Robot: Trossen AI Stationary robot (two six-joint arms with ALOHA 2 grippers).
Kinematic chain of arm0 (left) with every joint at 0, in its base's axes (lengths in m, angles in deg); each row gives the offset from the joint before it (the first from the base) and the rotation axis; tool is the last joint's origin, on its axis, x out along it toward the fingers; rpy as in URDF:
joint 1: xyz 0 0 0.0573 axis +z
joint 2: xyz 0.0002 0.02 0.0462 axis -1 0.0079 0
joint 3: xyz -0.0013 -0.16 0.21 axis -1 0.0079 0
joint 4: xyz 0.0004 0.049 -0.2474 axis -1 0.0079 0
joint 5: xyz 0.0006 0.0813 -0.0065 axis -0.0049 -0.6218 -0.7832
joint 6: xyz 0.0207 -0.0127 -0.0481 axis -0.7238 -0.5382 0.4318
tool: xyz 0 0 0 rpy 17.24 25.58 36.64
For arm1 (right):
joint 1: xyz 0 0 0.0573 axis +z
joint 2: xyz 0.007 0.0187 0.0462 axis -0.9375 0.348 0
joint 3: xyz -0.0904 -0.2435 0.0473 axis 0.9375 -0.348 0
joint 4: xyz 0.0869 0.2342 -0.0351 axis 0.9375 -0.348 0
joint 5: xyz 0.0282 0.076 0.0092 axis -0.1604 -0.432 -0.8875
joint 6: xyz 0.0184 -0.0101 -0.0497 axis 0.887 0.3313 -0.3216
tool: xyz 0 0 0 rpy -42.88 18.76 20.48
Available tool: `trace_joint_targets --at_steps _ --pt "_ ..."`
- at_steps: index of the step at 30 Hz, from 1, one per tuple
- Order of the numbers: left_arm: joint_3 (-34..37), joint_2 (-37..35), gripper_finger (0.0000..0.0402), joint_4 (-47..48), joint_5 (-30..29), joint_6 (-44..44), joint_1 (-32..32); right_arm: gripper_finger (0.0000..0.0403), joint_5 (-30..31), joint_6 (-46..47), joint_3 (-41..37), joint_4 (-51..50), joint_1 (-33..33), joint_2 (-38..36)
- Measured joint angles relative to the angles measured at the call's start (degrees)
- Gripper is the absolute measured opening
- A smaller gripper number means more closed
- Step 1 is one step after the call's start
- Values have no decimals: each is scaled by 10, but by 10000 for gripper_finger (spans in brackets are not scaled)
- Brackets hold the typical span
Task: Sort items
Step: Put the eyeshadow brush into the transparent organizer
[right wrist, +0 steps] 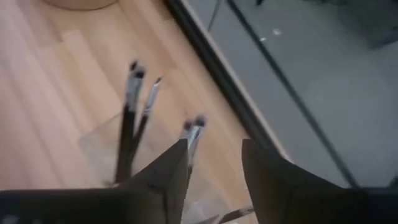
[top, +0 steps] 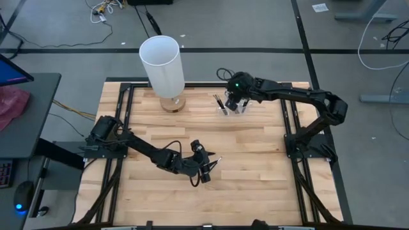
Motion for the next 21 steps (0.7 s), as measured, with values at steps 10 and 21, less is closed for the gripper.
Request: trace_joint_targets --at_steps 10,21 --pt "0 0 161 1 0 3 -8 142 22 34 -6 -60 92 -45" --pt "0 8 161 -3 -1 6 -45 101 58 201 -210 49 395 -167"
